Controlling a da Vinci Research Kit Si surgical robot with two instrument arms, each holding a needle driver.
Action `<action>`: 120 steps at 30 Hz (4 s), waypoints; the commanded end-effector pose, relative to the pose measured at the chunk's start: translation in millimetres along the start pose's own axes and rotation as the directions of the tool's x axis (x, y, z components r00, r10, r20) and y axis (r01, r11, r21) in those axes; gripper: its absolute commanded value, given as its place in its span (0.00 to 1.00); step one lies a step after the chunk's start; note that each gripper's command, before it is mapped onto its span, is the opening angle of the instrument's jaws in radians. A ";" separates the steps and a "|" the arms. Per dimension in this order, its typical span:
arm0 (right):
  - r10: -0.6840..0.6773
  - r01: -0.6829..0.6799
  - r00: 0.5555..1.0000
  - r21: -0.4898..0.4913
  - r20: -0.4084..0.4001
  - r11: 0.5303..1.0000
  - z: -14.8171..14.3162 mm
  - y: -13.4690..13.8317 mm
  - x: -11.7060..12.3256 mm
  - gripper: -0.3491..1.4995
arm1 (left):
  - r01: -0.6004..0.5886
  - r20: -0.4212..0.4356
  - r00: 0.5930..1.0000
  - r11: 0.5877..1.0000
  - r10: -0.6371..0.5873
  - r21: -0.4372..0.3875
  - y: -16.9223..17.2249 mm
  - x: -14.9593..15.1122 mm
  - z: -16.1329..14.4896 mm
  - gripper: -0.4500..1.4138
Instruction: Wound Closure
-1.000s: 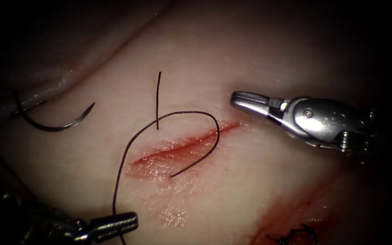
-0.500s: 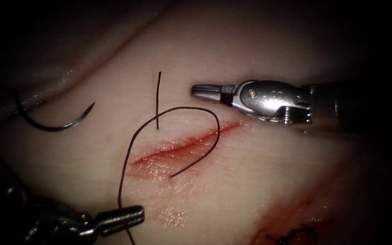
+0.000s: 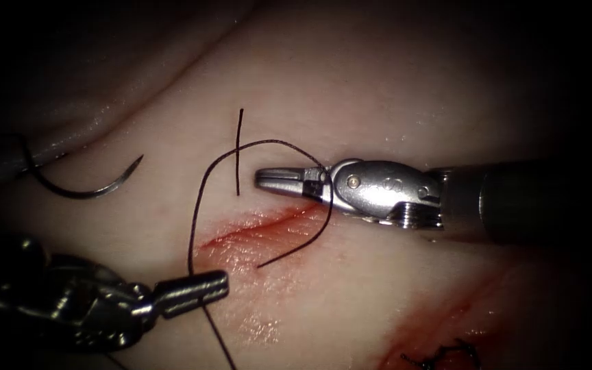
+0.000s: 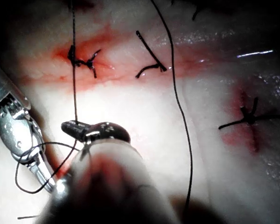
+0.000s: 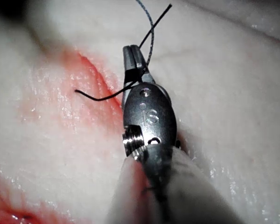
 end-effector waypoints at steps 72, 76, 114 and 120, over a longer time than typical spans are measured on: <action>0.047 -0.047 0.998 -0.003 -0.035 0.999 6.0 -2.9 1.9 0.75 | 0.048 -0.224 0.971 0.984 -0.087 -0.174 -2.0 -0.7 3.4 0.00; 0.040 -0.039 0.999 0.030 -0.012 0.999 6.2 -3.5 1.4 0.75 | 0.037 -0.257 0.963 0.982 -0.085 -0.188 -3.4 -1.1 3.0 0.00; 0.149 -0.113 0.983 0.292 -0.105 0.950 6.4 -6.5 -0.3 0.63 | 0.111 -0.235 0.963 0.990 -0.129 -0.090 -1.7 -16.9 6.6 0.00; 0.205 -0.138 0.960 0.316 -0.188 0.939 6.5 -6.4 -0.4 0.45 | 0.095 -0.202 0.974 0.993 -0.108 -0.070 1.0 -18.6 7.2 0.00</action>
